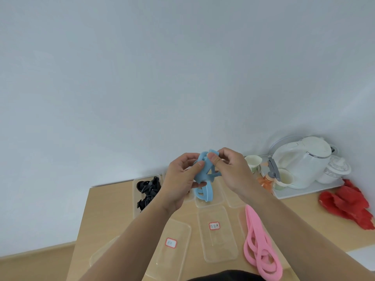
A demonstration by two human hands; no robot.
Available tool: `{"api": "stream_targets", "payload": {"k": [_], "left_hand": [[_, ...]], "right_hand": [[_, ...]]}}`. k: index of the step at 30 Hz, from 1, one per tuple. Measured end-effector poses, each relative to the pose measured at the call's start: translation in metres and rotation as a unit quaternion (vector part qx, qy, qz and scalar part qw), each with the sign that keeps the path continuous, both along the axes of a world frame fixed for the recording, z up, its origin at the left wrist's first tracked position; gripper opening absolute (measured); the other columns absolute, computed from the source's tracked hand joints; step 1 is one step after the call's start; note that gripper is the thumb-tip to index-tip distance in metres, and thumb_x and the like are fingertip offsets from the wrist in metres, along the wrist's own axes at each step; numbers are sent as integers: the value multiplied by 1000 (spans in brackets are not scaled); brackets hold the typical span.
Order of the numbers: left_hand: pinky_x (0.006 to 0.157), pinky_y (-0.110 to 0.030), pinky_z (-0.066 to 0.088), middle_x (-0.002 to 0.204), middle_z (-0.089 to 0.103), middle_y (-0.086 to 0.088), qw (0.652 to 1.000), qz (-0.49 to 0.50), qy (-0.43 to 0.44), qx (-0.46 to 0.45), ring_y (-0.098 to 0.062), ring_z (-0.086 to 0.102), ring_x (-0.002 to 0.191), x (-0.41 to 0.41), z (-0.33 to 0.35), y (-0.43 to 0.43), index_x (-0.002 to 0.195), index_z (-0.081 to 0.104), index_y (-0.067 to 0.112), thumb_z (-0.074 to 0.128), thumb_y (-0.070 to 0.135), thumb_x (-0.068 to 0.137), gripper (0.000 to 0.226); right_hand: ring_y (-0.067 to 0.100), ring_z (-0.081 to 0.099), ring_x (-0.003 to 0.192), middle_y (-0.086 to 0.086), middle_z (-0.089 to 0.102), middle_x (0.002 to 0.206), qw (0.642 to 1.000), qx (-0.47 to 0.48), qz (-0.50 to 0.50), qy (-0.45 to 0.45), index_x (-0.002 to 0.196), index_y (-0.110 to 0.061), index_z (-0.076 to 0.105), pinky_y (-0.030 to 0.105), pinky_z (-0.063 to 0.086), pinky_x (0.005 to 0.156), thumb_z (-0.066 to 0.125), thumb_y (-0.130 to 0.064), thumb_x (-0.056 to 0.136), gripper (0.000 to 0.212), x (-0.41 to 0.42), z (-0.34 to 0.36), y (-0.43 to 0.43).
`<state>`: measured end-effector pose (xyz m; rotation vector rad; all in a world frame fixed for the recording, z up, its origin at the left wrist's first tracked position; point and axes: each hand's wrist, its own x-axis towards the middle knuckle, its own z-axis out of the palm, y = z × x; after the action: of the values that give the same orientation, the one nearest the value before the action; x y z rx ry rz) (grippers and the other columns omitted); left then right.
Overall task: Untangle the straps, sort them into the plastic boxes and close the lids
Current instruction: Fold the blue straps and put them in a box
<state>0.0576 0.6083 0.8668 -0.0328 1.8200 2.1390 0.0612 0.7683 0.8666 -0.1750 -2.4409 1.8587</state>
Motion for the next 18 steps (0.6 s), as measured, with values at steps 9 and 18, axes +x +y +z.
{"api": "stream_targets", "payload": {"k": [9, 18], "left_hand": [[79, -51, 63, 110, 74, -7, 999, 30, -13, -41, -24, 76, 89, -3, -7, 11, 120, 68, 19, 55, 14, 104, 21], [74, -29, 60, 113, 74, -16, 994, -4, -111, 13, -22, 74, 90, -31, -32, 6, 122, 67, 5, 71, 1, 91, 31]], "right_hand": [[20, 70, 91, 4, 71, 93, 999, -12, -20, -41, 95, -12, 65, 41, 61, 83, 59, -39, 100, 28, 0, -13, 3], [28, 74, 95, 15, 71, 99, 950, -254, -94, -153, 103, 5, 66, 49, 63, 80, 68, -37, 95, 44, -12, -49, 14]]}}
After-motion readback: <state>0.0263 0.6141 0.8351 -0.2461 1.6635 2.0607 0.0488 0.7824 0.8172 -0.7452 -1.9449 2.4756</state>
